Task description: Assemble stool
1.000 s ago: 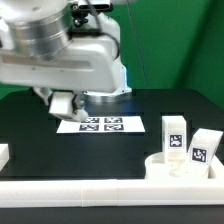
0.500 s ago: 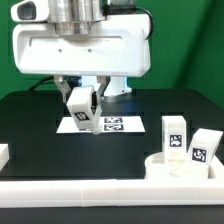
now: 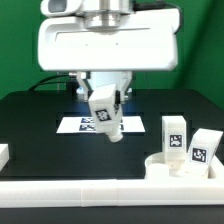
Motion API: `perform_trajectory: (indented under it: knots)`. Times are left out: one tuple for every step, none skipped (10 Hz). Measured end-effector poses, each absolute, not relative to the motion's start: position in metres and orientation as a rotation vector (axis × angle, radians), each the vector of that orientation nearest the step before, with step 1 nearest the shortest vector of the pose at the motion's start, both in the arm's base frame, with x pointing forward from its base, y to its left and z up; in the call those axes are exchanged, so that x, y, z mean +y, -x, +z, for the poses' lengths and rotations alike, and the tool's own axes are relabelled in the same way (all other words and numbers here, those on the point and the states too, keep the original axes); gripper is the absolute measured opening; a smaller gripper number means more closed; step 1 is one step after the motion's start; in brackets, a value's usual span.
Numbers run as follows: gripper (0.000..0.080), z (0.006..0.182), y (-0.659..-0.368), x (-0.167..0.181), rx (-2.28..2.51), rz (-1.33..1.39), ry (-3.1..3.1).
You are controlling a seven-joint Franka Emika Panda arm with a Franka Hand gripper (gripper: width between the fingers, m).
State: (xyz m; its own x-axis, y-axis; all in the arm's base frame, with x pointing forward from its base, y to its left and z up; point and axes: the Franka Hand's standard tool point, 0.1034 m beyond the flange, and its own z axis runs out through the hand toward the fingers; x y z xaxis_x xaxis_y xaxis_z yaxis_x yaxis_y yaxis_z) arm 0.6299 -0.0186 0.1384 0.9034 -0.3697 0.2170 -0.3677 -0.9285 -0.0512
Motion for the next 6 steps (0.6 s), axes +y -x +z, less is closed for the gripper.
perform_trajectory:
  knots:
    - [0.0327,0.1411,-0.6341,-0.0068,0.591,-0.359,3.050]
    - [0.0327,0.1401,-0.6356,0.0004,0.583,-0.375,3.049]
    - [0.0327,0.1367,-0.6340,-0.0020,0.587,-0.393,3.050]
    - [0.0327,0.1369,-0.6339,-0.0026,0.589,-0.389,3.050]
    - [0.0327,0.1371,-0.6343,-0.0021,0.587,-0.393,3.050]
    - [0.0327,0.1397,-0.6414,0.0006,0.560,-0.528,3.046]
